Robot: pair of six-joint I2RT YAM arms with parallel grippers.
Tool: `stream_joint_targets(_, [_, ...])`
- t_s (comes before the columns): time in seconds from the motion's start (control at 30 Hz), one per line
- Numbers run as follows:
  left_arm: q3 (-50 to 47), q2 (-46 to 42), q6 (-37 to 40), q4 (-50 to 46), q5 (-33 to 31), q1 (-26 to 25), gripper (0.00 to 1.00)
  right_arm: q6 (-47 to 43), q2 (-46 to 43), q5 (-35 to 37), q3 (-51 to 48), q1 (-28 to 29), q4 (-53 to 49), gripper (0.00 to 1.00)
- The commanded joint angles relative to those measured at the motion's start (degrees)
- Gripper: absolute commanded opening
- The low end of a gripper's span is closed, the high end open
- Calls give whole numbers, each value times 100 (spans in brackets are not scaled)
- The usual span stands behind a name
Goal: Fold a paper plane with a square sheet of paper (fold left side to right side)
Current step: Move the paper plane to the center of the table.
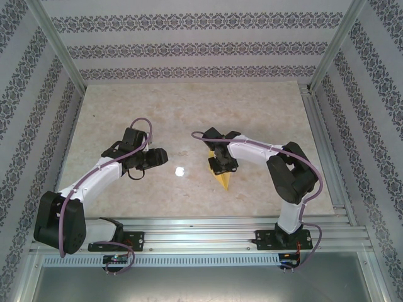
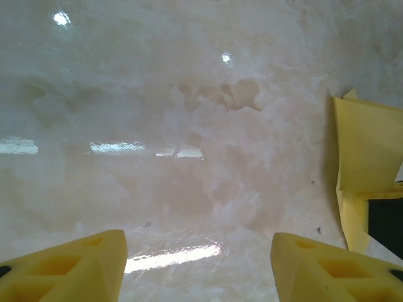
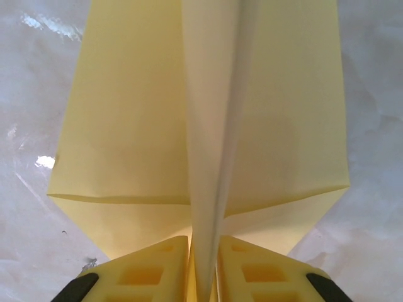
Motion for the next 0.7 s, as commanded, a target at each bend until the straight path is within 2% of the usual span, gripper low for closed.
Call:
stream_joint_targets(0.0, [177, -106, 167, -94, -110, -63, 62, 41, 79, -74, -69, -13, 22, 20])
stream_joint_targets(0.17, [205, -107, 168, -109, -119, -65, 62, 54, 190, -155, -143, 0, 41, 15])
stream_joint_targets(0.33, [257, -137, 191, -147, -132, -68, 62, -9, 229, -128, 49, -37, -15, 0])
stream_joint_targets(0.5, [338, -205, 256, -211, -234, -61, 63, -178, 352, 172, 898, -206, -426, 0])
stream_joint_targets(0.67, [277, -350, 265, -154, -438, -62, 67, -44, 756, 309, 1465, -465, -387, 0])
